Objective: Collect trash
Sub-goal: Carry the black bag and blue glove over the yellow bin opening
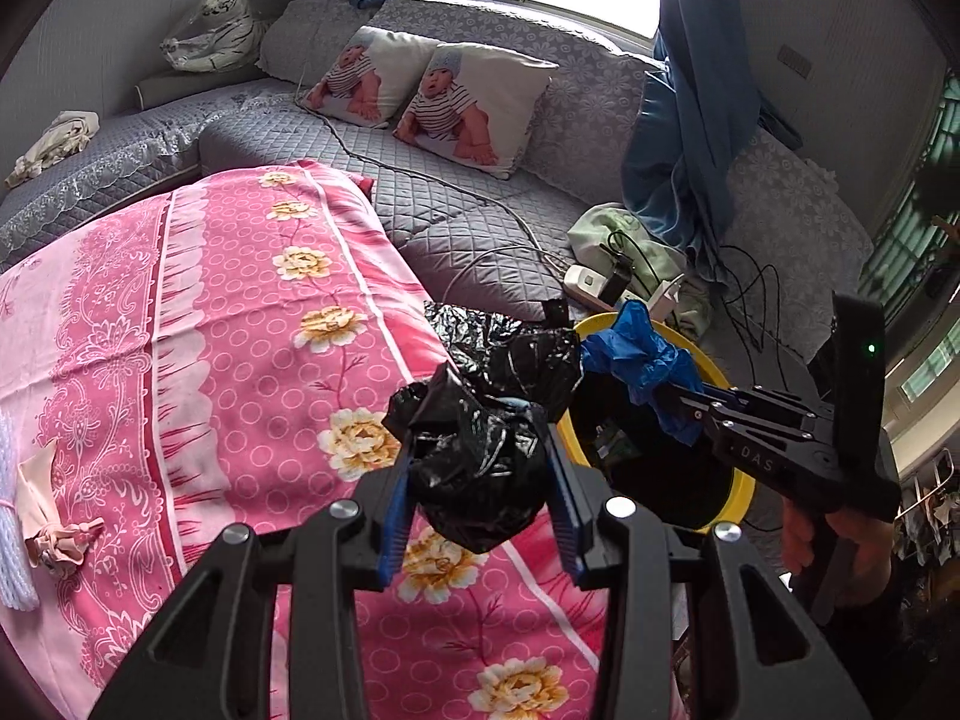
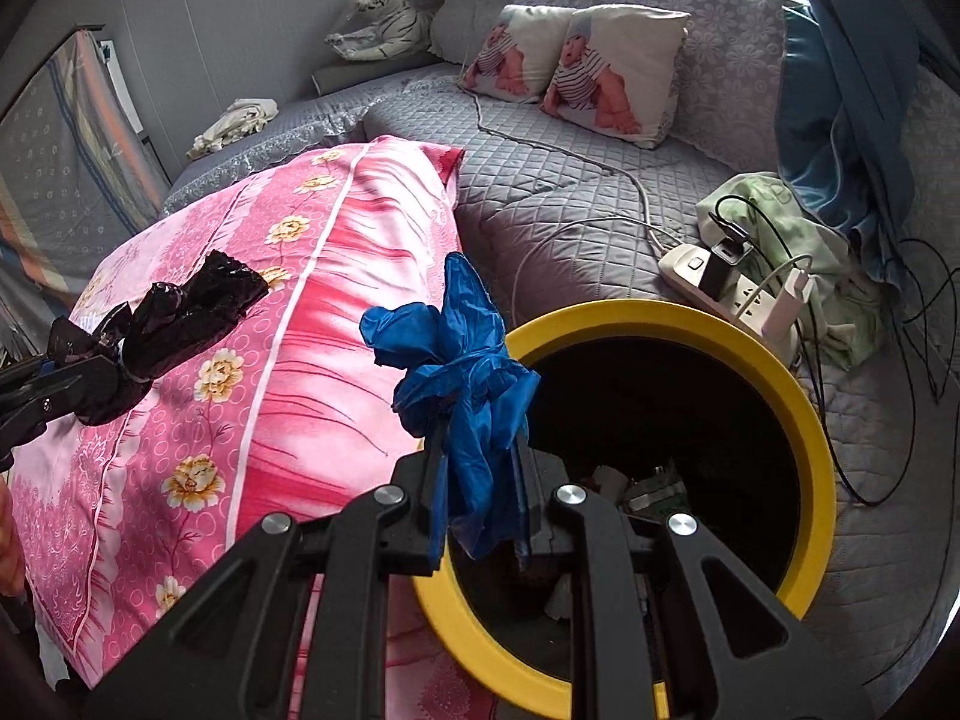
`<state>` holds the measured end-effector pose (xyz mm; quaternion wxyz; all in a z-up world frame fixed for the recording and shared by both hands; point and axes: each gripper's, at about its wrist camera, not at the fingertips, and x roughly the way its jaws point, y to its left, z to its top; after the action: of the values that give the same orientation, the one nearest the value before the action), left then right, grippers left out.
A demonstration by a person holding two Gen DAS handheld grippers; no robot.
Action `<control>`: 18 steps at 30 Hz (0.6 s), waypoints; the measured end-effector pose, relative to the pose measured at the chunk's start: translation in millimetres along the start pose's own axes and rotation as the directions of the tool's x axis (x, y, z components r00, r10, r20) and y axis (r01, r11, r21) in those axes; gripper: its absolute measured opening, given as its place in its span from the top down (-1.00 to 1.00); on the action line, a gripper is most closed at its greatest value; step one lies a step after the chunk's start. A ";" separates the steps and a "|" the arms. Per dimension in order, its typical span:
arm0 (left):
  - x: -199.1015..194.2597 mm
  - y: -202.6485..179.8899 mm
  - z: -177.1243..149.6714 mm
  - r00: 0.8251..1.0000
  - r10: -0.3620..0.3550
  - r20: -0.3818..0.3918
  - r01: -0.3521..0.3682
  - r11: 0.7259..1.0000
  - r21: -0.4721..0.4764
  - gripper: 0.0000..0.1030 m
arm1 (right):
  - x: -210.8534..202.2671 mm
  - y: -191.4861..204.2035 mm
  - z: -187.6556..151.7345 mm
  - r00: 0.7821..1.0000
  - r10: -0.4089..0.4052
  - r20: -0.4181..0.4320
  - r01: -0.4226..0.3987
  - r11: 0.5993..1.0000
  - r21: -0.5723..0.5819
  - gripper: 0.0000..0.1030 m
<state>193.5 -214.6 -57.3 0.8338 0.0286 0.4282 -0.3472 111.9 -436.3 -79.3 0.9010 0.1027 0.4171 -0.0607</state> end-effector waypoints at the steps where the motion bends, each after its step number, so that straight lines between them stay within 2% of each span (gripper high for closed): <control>1: 3.2 -5.4 1.4 1.000 -0.007 -0.002 0.007 1.000 0.008 0.29 | -1.0 -5.8 0.4 1.000 -0.010 0.005 0.010 1.000 0.011 0.70; 9: 33.7 -42.3 8.9 0.998 -0.052 -0.039 0.055 0.997 0.061 0.29 | -8.6 -43.5 -4.2 0.998 -0.065 0.017 0.064 0.996 0.070 0.70; 18: 71.8 -67.3 12.8 0.987 -0.115 -0.109 0.122 0.990 0.064 0.29 | -3.1 -74.1 -8.5 0.994 -0.110 -0.004 0.110 0.987 0.118 0.69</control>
<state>189.9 -309.7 -85.1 0.7865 0.0504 0.4599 -0.4091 89.2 -506.2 -92.2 0.8893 0.1324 0.4165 -0.1348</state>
